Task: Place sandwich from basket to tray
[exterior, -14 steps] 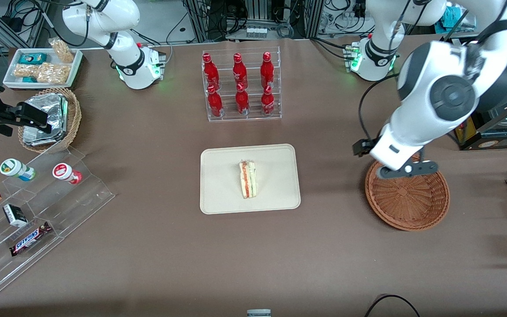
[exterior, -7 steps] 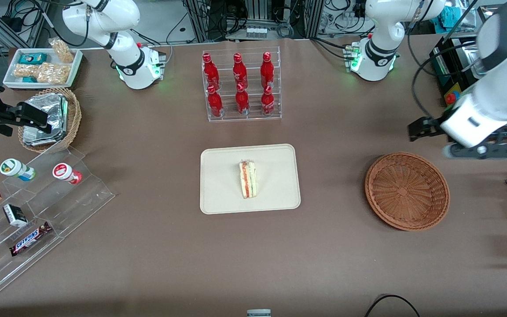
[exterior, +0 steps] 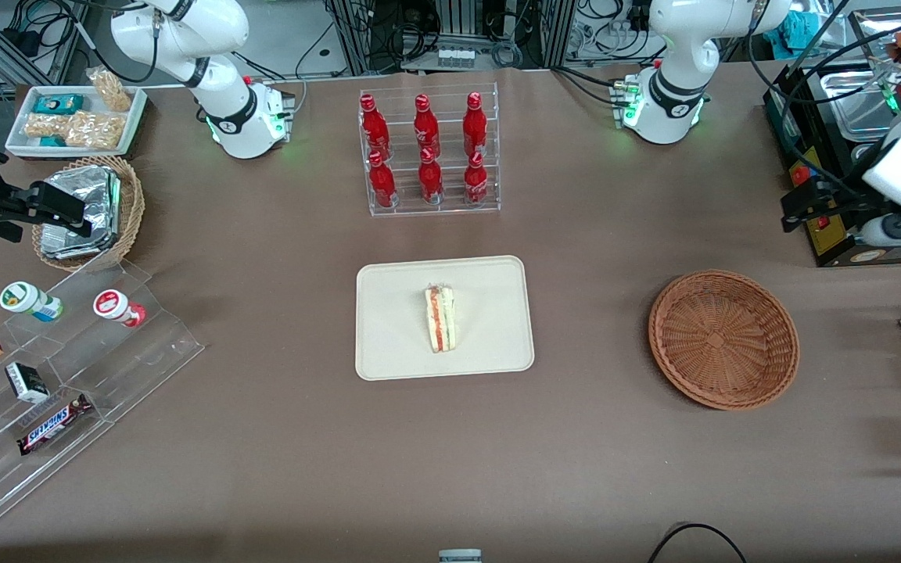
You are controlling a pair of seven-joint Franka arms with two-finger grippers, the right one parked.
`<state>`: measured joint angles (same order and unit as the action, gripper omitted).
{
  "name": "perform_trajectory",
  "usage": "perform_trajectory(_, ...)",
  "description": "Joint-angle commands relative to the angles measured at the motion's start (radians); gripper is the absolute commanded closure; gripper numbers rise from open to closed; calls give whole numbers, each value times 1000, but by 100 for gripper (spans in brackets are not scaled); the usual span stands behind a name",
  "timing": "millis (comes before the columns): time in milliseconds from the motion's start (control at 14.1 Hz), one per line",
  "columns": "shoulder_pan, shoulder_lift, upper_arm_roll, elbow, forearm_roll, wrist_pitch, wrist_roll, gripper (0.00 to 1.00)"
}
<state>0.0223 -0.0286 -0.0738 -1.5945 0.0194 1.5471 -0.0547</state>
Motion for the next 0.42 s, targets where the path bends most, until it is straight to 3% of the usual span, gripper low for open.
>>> perform_trajectory(0, 2, -22, 17, -2, -1, -7, 9, 0)
perform_trajectory(354, -4, -21, 43, -2, -6, -28, 9, 0)
